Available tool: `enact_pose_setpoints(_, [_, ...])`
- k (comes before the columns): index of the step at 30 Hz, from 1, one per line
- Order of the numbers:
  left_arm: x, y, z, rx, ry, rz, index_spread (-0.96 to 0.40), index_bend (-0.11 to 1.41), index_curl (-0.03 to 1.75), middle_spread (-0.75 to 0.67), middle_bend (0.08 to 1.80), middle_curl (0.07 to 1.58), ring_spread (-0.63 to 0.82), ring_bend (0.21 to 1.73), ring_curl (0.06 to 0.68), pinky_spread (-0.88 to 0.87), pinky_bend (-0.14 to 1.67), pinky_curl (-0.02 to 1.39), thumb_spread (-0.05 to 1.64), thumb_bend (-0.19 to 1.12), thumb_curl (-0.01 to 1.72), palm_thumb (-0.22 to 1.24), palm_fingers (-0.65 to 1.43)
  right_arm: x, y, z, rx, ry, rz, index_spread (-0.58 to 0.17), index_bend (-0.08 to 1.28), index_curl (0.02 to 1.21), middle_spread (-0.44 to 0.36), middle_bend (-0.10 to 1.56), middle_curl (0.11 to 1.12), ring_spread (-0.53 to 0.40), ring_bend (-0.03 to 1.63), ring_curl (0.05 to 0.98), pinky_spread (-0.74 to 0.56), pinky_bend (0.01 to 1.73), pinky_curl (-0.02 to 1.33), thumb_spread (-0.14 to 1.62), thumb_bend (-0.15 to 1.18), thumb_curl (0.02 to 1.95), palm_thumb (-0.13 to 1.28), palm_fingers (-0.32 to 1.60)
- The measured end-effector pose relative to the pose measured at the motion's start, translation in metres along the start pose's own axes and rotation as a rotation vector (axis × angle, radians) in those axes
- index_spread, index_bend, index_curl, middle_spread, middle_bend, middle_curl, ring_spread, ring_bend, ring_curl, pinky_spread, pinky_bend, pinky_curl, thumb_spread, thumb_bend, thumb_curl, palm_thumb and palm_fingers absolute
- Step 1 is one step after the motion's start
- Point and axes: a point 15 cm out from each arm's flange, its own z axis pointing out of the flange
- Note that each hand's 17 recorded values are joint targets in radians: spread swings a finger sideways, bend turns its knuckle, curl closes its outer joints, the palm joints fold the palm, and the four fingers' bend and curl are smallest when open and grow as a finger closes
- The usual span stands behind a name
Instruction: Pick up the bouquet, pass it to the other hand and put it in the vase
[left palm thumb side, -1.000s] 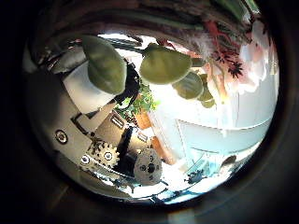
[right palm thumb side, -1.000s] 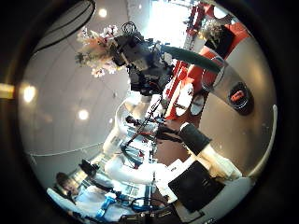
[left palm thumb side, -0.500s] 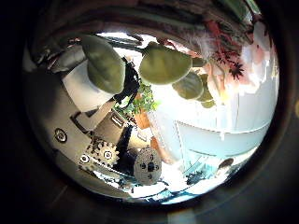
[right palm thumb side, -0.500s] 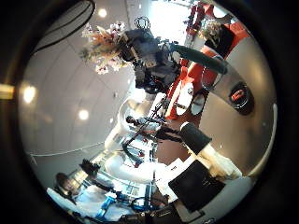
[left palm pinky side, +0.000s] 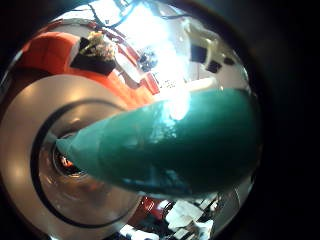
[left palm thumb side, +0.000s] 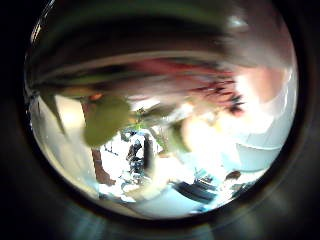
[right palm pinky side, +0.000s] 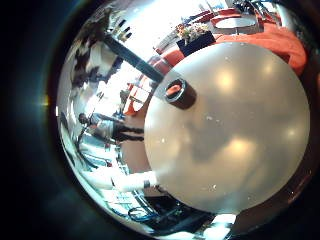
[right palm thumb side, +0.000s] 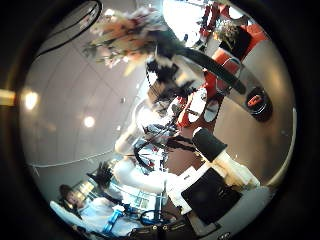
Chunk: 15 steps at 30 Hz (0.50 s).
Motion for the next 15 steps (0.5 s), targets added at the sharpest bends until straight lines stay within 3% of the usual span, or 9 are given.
enact_pose_setpoints(6, [-0.012,-0.011,-0.039,0.074,-0.005,0.009,0.03,0.03,0.67,0.52,0.21,0.37,0.54,0.6,0.195,0.53,0.2,0.49,0.91,-0.05,0.4,0.13,-0.26,-0.001,0.001,0.002,-0.005,-0.002,-0.002,-0.305,0.19,0.33,0.052,0.18,0.29,0.157,0.27,0.26,0.35,0.31,0.31,0.95,-0.02,0.57,0.79,0.12])
enact_pose_setpoints(15, [0.017,0.011,-0.07,0.083,-0.02,0.063,0.13,0.08,0.39,0.58,0.17,0.31,0.62,0.51,0.173,0.58,0.18,0.4,0.9,-0.03,0.36,0.11,-0.2,-0.003,0.004,0.009,-0.027,-0.008,-0.006,-0.301,0.19,0.35,0.048,0.18,0.29,0.158,0.25,0.257,0.36,0.28,0.31,0.95,-0.02,0.57,0.8,0.15])
